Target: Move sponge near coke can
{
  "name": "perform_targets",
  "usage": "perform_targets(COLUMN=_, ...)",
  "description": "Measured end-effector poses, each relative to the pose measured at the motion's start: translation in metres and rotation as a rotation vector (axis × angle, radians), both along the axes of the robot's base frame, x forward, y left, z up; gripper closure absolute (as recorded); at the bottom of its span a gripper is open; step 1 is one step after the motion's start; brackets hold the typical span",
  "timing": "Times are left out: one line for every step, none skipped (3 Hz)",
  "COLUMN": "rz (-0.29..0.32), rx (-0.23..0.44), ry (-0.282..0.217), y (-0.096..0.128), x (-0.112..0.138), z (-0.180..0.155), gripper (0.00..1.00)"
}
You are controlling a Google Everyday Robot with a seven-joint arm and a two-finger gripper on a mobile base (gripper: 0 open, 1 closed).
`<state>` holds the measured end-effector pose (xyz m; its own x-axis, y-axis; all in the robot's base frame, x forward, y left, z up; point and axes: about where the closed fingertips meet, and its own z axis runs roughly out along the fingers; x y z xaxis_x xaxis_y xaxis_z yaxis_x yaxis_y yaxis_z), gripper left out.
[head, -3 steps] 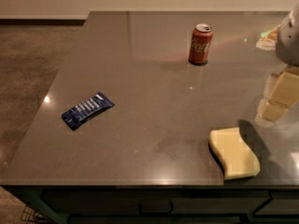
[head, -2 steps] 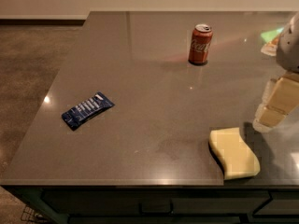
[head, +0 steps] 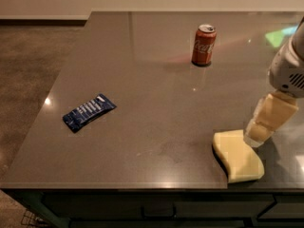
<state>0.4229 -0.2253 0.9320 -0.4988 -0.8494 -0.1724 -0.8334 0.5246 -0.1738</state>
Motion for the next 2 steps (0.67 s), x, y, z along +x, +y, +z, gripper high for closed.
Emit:
perform_targets(rz=-0.087, rx=0.001, ry=0.041, y=-0.001, x=-0.005, z=-0.018, gripper=0.00)
perform_targets(rz=-0.149, rx=-0.009, ry=0.050, y=0.000, x=-0.009, z=-0.031, gripper=0.00)
